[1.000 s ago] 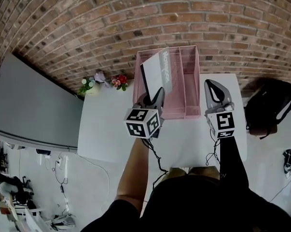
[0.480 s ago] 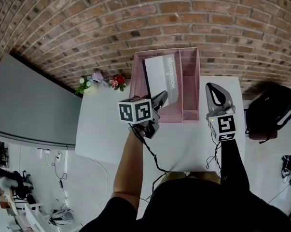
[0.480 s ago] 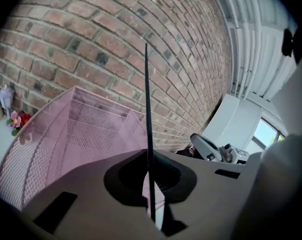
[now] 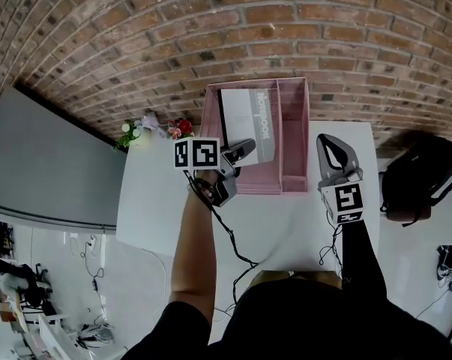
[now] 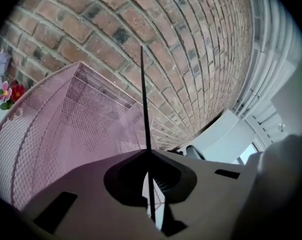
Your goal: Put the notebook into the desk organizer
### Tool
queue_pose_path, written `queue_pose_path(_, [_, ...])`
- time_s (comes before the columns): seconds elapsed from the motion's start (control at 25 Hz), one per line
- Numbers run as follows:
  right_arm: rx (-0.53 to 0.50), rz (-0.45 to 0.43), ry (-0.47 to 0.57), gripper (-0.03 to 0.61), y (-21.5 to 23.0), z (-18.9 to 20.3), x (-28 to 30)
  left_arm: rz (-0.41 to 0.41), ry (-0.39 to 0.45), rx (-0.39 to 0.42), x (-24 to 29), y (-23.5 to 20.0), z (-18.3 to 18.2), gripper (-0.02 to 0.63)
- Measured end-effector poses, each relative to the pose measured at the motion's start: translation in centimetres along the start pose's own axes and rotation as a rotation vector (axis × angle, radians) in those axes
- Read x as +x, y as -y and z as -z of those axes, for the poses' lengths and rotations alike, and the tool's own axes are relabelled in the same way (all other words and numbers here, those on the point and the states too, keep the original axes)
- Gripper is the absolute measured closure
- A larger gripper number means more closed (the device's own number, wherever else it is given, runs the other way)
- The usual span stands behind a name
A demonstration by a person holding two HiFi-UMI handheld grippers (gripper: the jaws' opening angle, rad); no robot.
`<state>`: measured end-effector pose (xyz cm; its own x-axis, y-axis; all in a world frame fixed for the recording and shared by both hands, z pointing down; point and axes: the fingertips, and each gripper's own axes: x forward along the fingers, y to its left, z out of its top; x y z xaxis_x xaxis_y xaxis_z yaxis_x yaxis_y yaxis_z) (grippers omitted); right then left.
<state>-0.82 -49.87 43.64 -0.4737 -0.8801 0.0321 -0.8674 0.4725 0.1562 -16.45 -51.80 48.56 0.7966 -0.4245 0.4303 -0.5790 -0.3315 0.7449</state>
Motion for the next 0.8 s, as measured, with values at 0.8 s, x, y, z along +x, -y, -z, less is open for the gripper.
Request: queue_pose_path(0.8, [-0.008, 0.021, -0.013, 0.578, 2.2, 0.5, 1.0, -0.495, -0.245, 0.381, 2.0, -4.3, 0.1, 0.548])
